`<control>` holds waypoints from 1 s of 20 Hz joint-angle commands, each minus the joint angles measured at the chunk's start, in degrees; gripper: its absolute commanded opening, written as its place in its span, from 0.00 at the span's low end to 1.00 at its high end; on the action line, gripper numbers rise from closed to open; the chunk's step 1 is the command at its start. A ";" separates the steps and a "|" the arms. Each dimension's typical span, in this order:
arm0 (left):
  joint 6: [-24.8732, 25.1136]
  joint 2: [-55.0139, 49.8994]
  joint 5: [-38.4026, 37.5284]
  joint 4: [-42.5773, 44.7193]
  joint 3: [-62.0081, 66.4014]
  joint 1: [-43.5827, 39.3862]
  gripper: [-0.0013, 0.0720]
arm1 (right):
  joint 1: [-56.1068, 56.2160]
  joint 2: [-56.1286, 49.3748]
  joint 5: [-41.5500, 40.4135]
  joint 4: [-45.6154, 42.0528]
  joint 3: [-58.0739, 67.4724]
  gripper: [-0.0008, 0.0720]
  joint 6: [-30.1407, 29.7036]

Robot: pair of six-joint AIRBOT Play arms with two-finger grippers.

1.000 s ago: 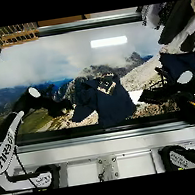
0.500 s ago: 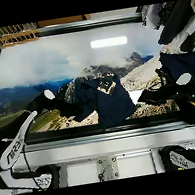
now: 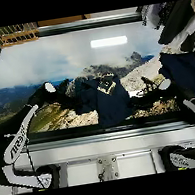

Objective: Fold the clothes and pants, and hang the long-sleeved shirts on hangers.

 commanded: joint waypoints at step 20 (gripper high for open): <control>-0.57 36.74 5.05 17.97 21.81 15.47 0.03 | -9.22 27.06 14.56 -23.43 49.31 0.03 -3.85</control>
